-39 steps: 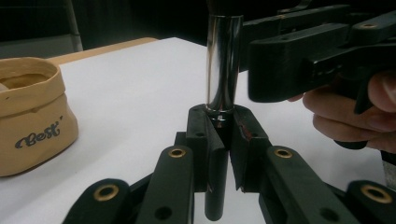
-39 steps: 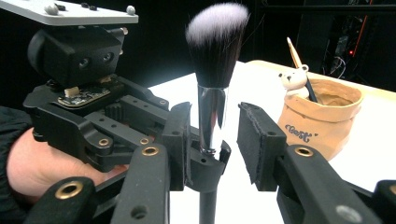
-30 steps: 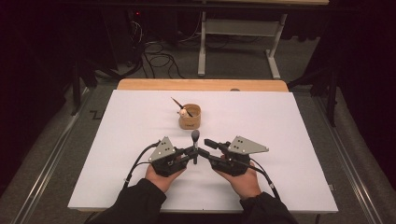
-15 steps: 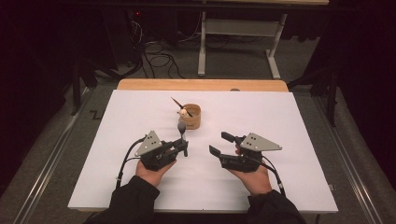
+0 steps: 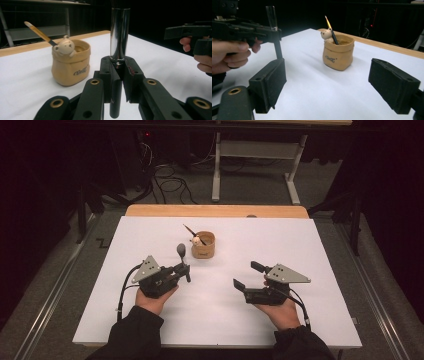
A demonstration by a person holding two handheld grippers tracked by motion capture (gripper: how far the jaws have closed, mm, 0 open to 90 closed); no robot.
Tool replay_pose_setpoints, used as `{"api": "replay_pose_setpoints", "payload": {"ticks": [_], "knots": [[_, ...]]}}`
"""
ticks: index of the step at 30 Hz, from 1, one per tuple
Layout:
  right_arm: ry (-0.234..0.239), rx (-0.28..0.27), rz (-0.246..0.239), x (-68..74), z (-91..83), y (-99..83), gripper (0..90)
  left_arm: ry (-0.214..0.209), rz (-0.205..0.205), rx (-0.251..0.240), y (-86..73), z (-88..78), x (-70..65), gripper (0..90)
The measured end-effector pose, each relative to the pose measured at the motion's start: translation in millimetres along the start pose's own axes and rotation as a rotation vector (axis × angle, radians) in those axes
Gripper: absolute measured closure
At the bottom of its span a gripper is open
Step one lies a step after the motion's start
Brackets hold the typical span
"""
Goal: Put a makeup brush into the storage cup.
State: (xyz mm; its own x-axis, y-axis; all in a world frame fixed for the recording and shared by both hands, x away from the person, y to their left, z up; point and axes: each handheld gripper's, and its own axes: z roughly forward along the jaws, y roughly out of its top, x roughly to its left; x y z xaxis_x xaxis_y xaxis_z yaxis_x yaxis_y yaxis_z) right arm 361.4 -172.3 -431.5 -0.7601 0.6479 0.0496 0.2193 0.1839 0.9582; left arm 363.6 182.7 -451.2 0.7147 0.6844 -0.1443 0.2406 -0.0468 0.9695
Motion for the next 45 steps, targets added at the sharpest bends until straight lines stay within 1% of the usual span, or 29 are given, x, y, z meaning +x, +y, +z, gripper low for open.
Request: {"api": "replay_pose_setpoints", "payload": {"ticks": [5, 8, 12, 13, 14, 18, 22, 24, 27, 30, 32, 33, 39, 42, 45], "knots": [[-0.024, 0.006, 0.003, -3.9, -3.5, -4.0, 8.6, 0.012, -0.004, -0.005, 0.6, -3.4, 4.4, 79.3], [-0.036, 0.008, 0.005, -5.9, -6.4, -6.5, 5.9, 0.014, -0.014, -0.009, 0.8, -4.8, 6.7, 79.3], [-0.045, 0.007, 0.000, -8.2, -10.2, -8.2, 1.1, 0.017, -0.021, -0.010, 0.8, -5.8, 8.7, 79.3], [-0.054, 0.003, -0.003, -8.9, -11.2, -8.7, 0.2, 0.018, -0.020, -0.008, 0.7, -5.9, 8.8, 79.2], [-0.061, 0.002, -0.006, -9.8, -13.0, -9.6, 0.2, 0.019, -0.021, -0.008, 0.6, -5.9, 8.9, 79.2], [-0.061, 0.014, -0.011, -12.8, -19.0, -14.1, 0.2, 0.021, -0.023, -0.007, 0.2, -5.7, 8.9, 79.2], [-0.069, 0.030, -0.027, -14.3, -25.0, -21.8, 0.2, 0.027, -0.035, -0.015, 1.5, -5.1, 10.1, 79.3], [-0.072, 0.039, -0.032, -15.8, -27.6, -24.1, 0.2, 0.035, -0.037, -0.010, 2.2, -3.6, 10.8, 79.3], [-0.079, 0.028, -0.023, -19.2, -31.0, -26.1, 0.2, 0.046, -0.037, 0.005, 3.8, -1.4, 11.0, 79.3], [-0.076, 0.028, -0.005, -20.9, -30.5, -27.0, 0.2, 0.054, -0.042, 0.004, 8.6, -0.1, 11.3, 79.3], [-0.076, 0.033, -0.008, -19.8, -28.8, -27.8, 0.3, 0.062, -0.046, -0.001, 13.2, 0.9, 11.6, 79.3], [-0.071, 0.035, -0.012, -19.5, -28.4, -27.9, 0.2, 0.065, -0.040, -0.002, 16.5, 2.0, 11.4, 79.3], [-0.066, 0.029, -0.013, -17.4, -27.8, -27.9, 0.2, 0.056, -0.032, -0.018, 35.5, 10.0, 10.5, 79.3], [-0.069, 0.029, -0.007, -18.2, -28.0, -28.3, 0.2, 0.048, -0.038, -0.028, 43.1, 14.3, 12.9, 79.3], [-0.072, 0.027, -0.002, -19.5, -28.3, -28.8, 0.2, 0.053, -0.031, -0.029, 50.7, 19.6, 16.4, 79.3]]}}
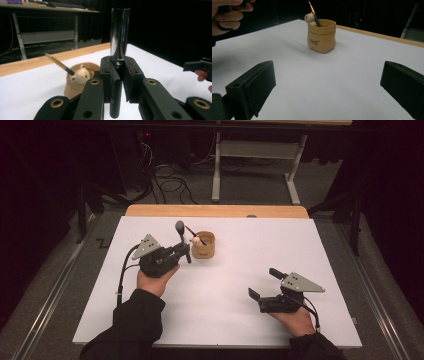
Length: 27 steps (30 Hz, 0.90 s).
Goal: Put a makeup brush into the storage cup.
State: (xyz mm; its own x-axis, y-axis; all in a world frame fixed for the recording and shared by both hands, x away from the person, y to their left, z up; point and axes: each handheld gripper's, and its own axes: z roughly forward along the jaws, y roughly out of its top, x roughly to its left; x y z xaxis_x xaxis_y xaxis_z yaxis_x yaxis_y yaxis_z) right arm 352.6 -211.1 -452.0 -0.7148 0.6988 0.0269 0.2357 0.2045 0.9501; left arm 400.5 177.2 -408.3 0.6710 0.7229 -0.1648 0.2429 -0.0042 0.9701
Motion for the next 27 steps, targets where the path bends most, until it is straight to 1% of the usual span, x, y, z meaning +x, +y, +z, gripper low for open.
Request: {"api": "replay_pose_setpoints", "payload": {"ticks": [10, 13, 16, 18, 27], "knots": [[-0.001, -0.001, 0.002, -0.1, 0.2, -0.3, 0.2, 0.014, -0.001, -0.008, 18.1, 15.2, 8.4, 79.3], [-0.004, 0.000, 0.002, -0.2, 0.1, -0.3, 0.3, 0.016, 0.002, -0.006, 20.4, 20.5, 9.3, 79.3], [-0.002, 0.000, 0.000, -0.2, -0.1, -0.3, 0.3, 0.018, -0.006, -0.004, 20.9, 26.4, 11.4, 79.3], [0.000, -0.002, 0.002, 0.0, 0.2, -0.3, 0.3, 0.021, -0.004, -0.004, 21.2, 30.0, 12.3, 79.3], [0.004, -0.006, 0.009, 0.4, 0.2, 0.0, 0.3, 0.023, -0.003, 0.006, 24.6, 50.8, 15.4, 79.3]]}}
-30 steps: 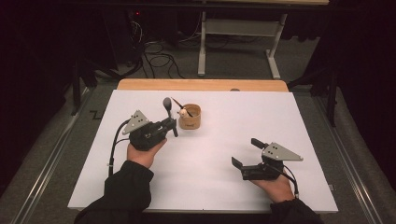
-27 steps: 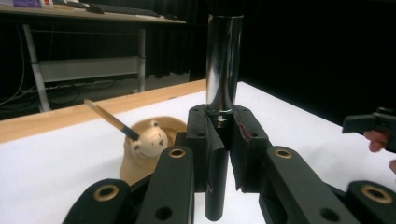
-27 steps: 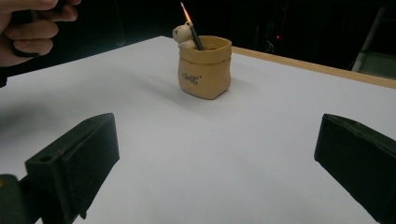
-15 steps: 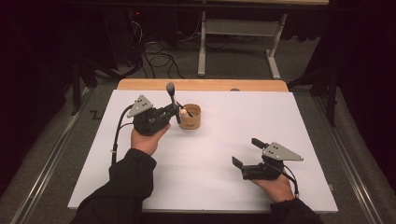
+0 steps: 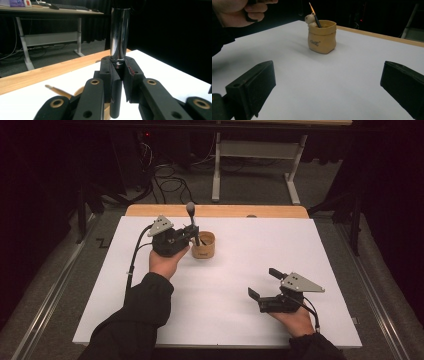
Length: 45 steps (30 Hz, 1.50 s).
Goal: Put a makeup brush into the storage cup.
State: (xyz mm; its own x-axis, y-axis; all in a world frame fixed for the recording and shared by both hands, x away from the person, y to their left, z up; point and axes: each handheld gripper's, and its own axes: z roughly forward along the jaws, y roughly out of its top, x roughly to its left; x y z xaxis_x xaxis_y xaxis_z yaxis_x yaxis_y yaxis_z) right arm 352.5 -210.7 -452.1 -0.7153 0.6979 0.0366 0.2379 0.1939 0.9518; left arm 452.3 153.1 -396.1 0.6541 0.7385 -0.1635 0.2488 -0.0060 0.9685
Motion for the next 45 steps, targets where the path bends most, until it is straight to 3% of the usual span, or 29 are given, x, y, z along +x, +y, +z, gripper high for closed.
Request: {"api": "replay_pose_setpoints", "payload": {"ticks": [21, 31, 45], "knots": [[-0.006, -0.009, 0.016, -2.4, -0.6, 0.5, 0.4, 0.030, -0.011, 0.010, 5.3, 37.2, 9.0, 79.3], [-0.009, -0.019, 0.031, -4.0, -1.0, 1.1, 0.7, 0.041, -0.021, 0.039, 0.0, 43.9, 11.5, 79.3], [-0.004, -0.014, 0.035, -3.5, -0.7, 0.4, 0.7, 0.049, 0.001, 0.088, -10.0, 52.5, 4.6, 79.3]]}}
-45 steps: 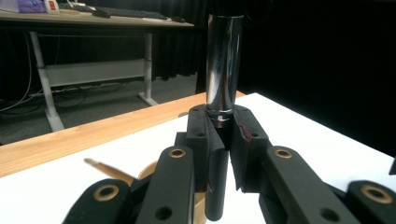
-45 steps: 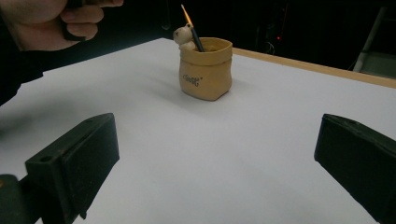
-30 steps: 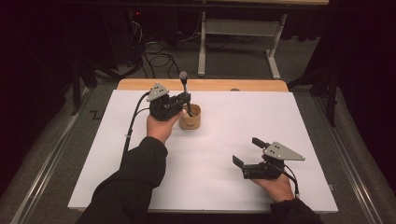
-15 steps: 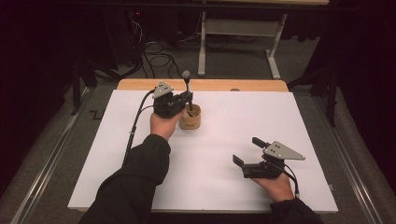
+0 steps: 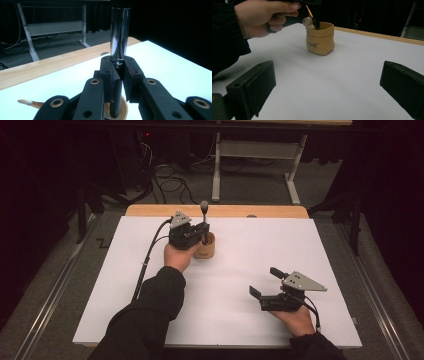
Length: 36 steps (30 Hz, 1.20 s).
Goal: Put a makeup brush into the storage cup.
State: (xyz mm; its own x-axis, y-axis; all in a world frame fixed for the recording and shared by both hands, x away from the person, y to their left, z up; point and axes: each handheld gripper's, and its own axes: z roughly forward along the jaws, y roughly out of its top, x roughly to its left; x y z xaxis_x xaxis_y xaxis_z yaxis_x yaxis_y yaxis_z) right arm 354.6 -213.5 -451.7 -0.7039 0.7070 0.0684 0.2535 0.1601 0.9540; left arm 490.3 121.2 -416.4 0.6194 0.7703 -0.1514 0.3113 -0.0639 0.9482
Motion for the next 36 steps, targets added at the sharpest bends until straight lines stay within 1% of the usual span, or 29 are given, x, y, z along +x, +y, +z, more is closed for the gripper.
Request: {"api": "replay_pose_setpoints", "payload": {"ticks": [5, 7, 11, 13, 17, 22, 36], "knots": [[0.006, 0.005, -0.002, 1.1, -0.1, -0.3, 0.7, 0.005, 0.001, 0.009, -3.4, 1.5, -0.5, 79.2], [0.007, 0.008, -0.004, 1.3, 0.1, -0.3, 0.7, 0.011, 0.013, 0.020, -5.0, 2.5, -0.6, 79.2], [0.010, 0.016, -0.004, 1.4, 0.6, -0.8, 0.9, 0.014, 0.022, 0.030, -6.4, 3.3, -0.7, 79.2], [0.012, 0.018, -0.004, 1.2, 1.0, -1.1, 0.9, 0.016, 0.035, 0.039, -7.2, 4.0, -1.3, 79.2], [0.015, 0.022, -0.005, 1.2, 1.1, -1.3, 1.0, 0.021, 0.039, 0.048, -8.2, 4.7, -1.6, 79.1], [0.018, 0.031, -0.003, 1.6, 1.0, -1.6, 1.1, 0.023, 0.059, 0.065, -9.9, 6.2, -3.0, 79.0], [0.017, 0.037, 0.003, 1.4, 0.8, -2.1, 1.7, 0.016, 0.071, 0.070, -10.6, 8.2, -3.7, 78.5]]}}
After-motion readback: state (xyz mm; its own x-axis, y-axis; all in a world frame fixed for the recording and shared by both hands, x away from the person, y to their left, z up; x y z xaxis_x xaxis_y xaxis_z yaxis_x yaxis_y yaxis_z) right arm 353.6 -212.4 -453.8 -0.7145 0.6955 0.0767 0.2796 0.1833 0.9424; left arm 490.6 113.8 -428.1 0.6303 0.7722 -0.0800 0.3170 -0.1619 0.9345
